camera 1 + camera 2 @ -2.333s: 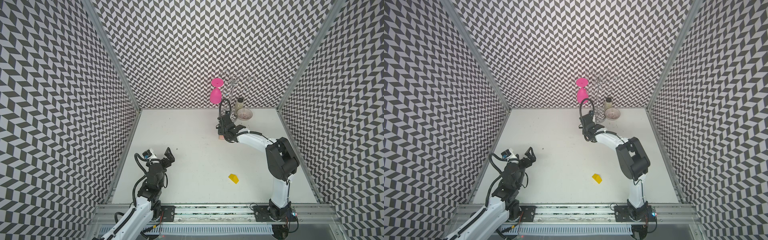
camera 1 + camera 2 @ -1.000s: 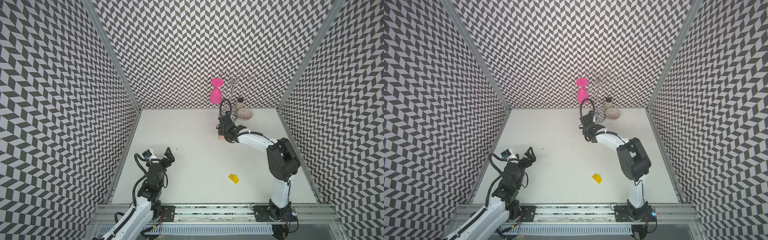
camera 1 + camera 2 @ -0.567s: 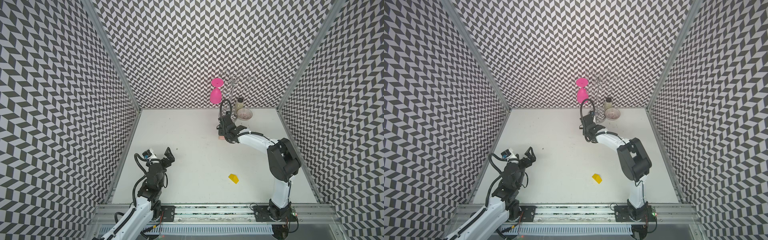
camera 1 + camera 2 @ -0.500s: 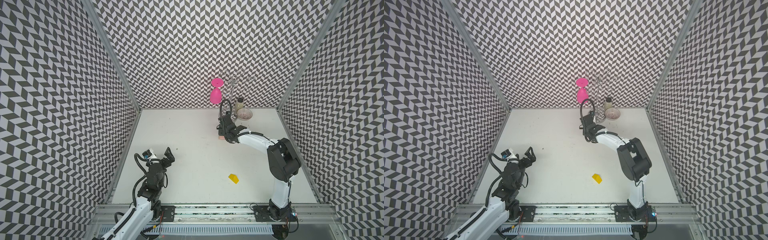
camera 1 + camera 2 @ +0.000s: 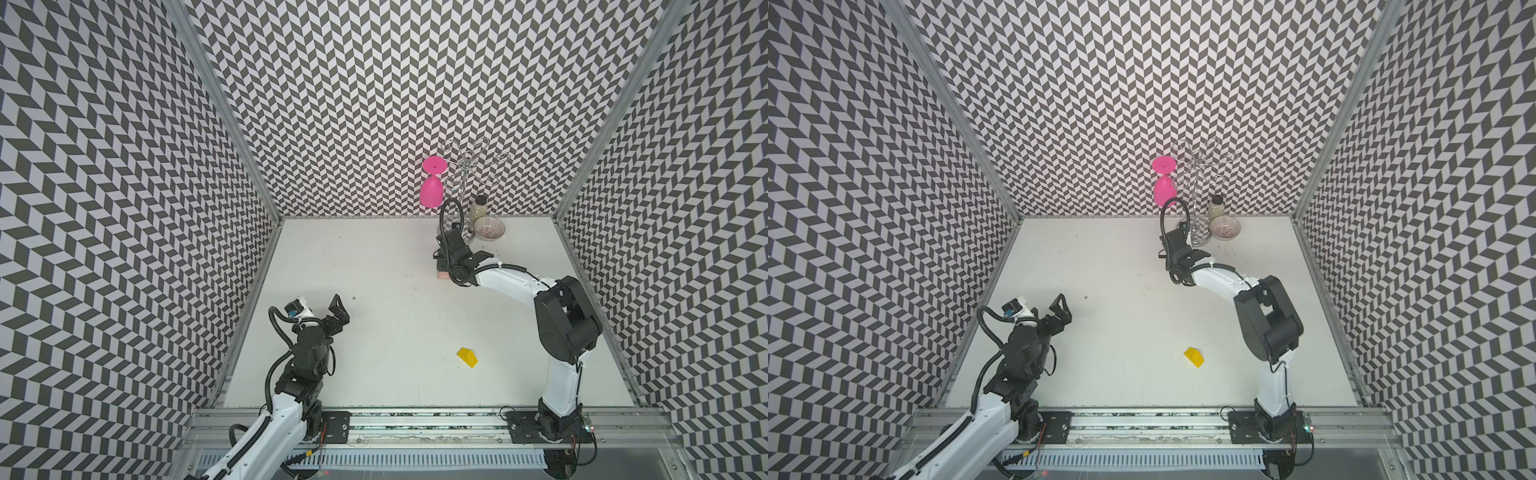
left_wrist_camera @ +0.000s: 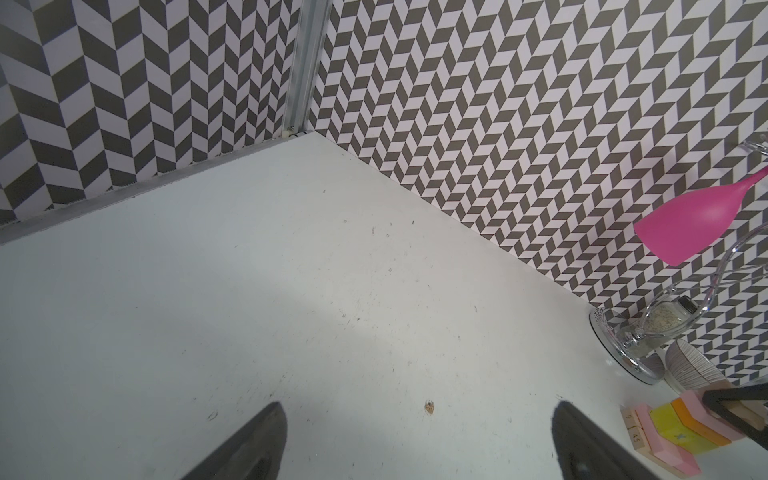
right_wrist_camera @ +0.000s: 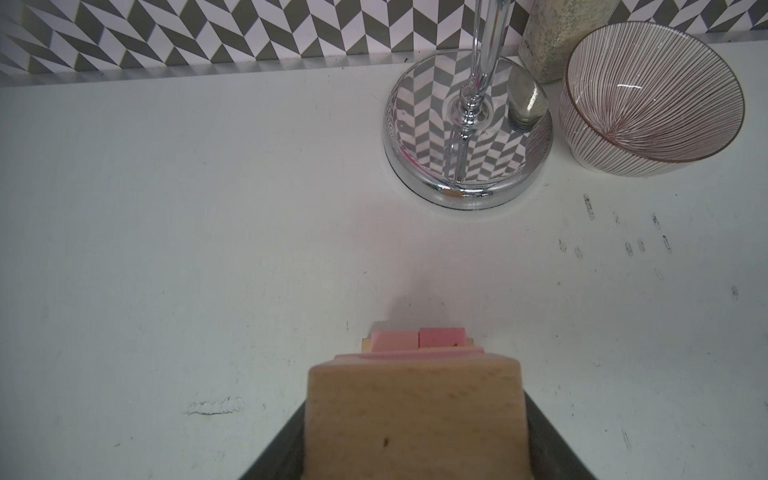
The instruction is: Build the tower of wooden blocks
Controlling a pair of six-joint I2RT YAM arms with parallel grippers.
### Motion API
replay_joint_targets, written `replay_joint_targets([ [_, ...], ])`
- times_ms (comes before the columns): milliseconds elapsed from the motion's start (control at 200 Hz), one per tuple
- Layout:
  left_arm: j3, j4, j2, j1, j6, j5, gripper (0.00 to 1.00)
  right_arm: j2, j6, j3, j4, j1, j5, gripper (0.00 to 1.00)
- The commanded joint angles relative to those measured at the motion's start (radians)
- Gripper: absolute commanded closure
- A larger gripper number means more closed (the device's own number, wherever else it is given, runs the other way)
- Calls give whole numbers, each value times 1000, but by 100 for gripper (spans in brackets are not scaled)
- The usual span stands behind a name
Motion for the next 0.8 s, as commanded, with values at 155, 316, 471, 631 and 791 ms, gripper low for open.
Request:
replay_joint_targets([
  [155,-9,25,-5,6,7,-2,0,-5,-8,23,21,-3,-3,46],
  [316,-9,25,-4,6,6,-2,0,-2,-9,23,22,-4,5,44],
  [471,-9,25,-5,6,6,0,0,3,-12,25,26,-3,4,39],
  [631,-10,25,-5,6,7,-1,0,6,-12,28,25,-4,7,32],
  [791,-10,25,-5,6,7,-1,0,11,-14,32,24,-5,7,25],
])
